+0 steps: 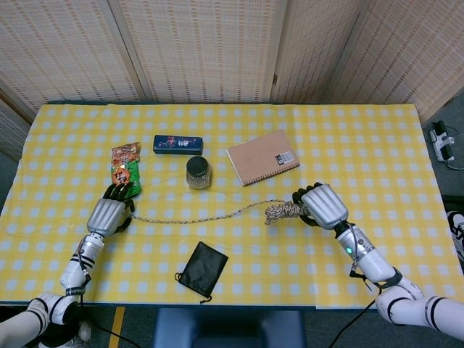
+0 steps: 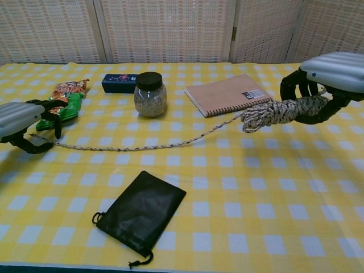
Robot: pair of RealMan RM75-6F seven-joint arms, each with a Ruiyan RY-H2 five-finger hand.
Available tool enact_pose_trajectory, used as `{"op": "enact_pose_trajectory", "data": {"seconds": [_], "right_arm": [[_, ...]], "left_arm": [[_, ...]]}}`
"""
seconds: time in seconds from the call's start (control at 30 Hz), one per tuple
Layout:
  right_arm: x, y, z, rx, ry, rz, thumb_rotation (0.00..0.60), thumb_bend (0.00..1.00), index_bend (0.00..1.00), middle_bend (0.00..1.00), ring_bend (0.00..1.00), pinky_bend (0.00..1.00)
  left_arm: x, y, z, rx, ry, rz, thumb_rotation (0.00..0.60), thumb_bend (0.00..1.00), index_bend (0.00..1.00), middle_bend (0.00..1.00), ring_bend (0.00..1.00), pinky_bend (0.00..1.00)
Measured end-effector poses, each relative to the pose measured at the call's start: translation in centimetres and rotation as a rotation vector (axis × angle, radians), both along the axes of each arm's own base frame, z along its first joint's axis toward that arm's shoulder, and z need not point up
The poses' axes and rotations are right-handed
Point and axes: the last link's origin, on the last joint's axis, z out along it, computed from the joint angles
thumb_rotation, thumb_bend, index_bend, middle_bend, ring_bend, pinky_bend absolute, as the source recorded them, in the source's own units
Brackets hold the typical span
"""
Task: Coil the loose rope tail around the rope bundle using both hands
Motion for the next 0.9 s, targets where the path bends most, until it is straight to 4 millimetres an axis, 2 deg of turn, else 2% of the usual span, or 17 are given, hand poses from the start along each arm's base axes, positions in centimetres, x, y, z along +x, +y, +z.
{"op": "enact_pose_trajectory", "data": {"seconds": [0.6,0.9], "right_arm": [[-0.14,0.00,-0.29,0.003,0.005,-0.010,0.600,0.56,0.73,0.61,0.59,0.48],[-0.34,0.22,-0.08,0.000,-0.023,-0.016,0.600,0.56,0.74,0.61,0.59,0.48]], "left_arm": [[-0.24,0.34,-0.53,-0.015,0.008,0.019,0.600,0.45,0.57,0.05,0.00,0.00],[-0.05,0.42,-0.32,0.006,-0.019,0.010,0.600,0.51,0.65,0.08,0.00,0.00]]}}
